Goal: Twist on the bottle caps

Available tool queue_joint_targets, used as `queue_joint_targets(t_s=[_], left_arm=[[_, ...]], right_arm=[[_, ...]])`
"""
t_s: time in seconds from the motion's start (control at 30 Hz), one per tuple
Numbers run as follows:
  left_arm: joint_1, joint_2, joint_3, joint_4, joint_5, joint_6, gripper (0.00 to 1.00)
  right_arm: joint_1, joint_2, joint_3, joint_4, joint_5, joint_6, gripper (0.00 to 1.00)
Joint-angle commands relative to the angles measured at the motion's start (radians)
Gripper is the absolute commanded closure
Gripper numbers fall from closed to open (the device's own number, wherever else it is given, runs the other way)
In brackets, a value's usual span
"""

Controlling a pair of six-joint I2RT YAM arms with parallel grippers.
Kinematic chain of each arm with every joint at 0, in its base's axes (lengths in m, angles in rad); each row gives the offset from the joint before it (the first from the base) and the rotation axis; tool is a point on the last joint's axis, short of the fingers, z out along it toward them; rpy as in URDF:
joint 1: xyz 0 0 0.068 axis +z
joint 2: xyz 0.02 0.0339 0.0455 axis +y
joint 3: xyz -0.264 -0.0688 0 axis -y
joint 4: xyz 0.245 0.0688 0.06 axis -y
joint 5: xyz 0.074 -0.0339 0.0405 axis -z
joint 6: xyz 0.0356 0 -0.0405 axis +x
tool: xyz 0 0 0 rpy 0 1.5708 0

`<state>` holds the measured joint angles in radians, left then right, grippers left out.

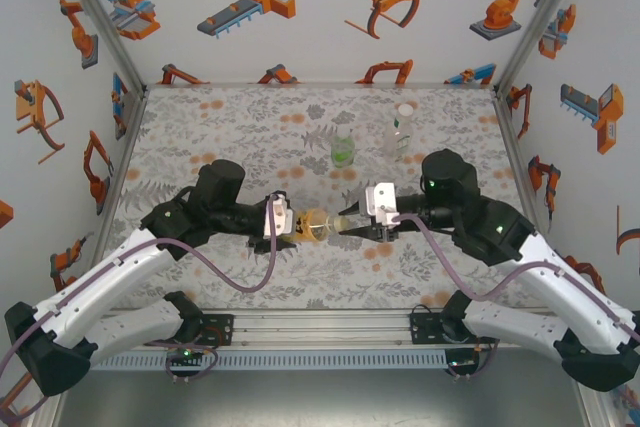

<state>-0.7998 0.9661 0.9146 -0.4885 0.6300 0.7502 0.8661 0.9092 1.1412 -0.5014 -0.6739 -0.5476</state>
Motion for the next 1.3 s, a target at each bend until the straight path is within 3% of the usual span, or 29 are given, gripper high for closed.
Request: queue_joint_targets(t_s=[0.0,1.27], left_arm=[[-0.008,-0.012,0.031,-0.012,0.046,0.023,1.00],[-0.011,-0.021,0.037,-0.027,0.056,0.032,1.00]], right_arm=[[0.005,0.002,0.027,0.035,-0.026,-0.012,1.00],[0.020,0.066,0.079,-0.037,-0.037,0.006,1.00]])
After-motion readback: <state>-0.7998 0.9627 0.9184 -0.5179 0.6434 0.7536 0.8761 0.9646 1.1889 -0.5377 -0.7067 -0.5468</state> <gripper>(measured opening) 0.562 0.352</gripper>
